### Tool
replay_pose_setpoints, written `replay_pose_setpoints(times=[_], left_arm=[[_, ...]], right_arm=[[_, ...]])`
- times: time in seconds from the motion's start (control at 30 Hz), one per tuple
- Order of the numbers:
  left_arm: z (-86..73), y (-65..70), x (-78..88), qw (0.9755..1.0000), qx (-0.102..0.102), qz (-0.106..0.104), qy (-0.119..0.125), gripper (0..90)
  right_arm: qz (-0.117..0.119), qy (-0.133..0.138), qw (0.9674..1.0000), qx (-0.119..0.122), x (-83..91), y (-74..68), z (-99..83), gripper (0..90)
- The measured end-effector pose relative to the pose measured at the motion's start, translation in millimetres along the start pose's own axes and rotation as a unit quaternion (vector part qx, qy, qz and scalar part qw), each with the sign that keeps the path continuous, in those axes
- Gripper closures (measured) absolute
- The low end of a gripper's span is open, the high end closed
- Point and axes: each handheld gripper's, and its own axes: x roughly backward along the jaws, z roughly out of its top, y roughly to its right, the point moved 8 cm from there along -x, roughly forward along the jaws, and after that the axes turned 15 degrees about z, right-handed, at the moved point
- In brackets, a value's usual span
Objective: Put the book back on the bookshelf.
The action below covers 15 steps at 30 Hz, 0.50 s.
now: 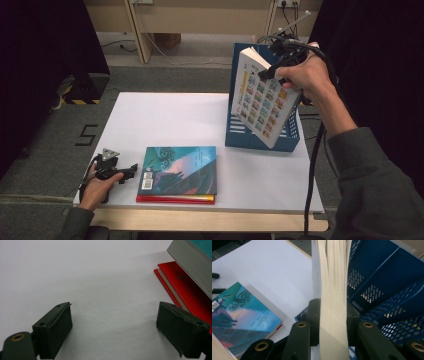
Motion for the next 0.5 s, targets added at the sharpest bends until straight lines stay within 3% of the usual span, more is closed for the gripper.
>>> replay_pose_setpoints(times=[0.17, 0.5], left_arm=[[0.0, 0.0, 0.0, 1.0000, 0.000, 0.000, 0.000, 11.9], [-0.1, 0.1, 0.0, 1.0000, 0.000, 0.000, 0.000, 11.9]], right_arm=[[-0.012, 0.002, 0.9999, -0.005, -3.0, 9.1, 10.7, 73.5], [-0.034, 0.017, 0.9984, -0.043, -10.0, 30.2, 28.2, 73.5]])
